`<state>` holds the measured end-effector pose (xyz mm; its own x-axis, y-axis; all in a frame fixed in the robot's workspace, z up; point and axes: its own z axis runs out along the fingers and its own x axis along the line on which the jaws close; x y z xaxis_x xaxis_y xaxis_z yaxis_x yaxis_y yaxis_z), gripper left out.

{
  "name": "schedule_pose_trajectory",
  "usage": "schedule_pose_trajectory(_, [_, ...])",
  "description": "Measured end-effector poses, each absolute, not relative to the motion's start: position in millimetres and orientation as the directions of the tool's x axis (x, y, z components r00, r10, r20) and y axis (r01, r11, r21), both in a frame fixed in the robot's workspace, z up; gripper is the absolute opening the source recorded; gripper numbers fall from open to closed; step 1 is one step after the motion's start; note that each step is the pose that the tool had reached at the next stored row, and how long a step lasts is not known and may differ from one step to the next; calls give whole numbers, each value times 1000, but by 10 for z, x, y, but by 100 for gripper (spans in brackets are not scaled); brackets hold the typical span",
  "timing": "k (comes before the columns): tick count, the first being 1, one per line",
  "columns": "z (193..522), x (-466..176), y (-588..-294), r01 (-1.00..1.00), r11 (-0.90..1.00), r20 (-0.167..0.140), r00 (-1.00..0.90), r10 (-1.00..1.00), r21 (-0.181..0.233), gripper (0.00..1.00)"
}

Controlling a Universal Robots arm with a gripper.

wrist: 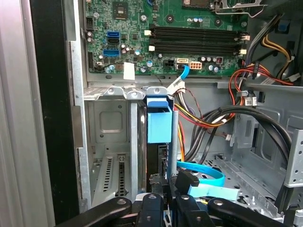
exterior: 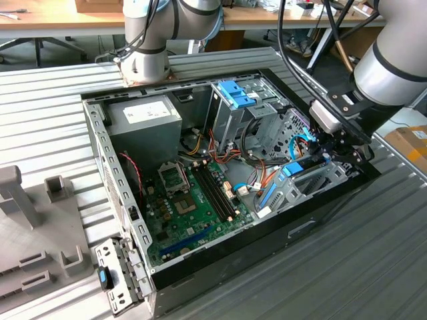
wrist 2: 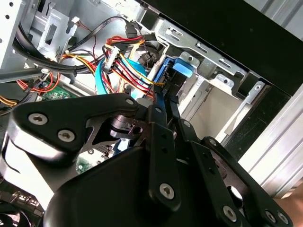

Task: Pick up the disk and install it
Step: 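Insert the first disk wire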

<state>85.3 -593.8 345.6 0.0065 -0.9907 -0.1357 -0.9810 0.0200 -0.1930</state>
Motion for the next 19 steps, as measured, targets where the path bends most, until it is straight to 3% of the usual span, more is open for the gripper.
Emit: schedule_pose_trajectory(19, [3435, 843, -5924, -980, 45, -136, -19, -991, -193, 17])
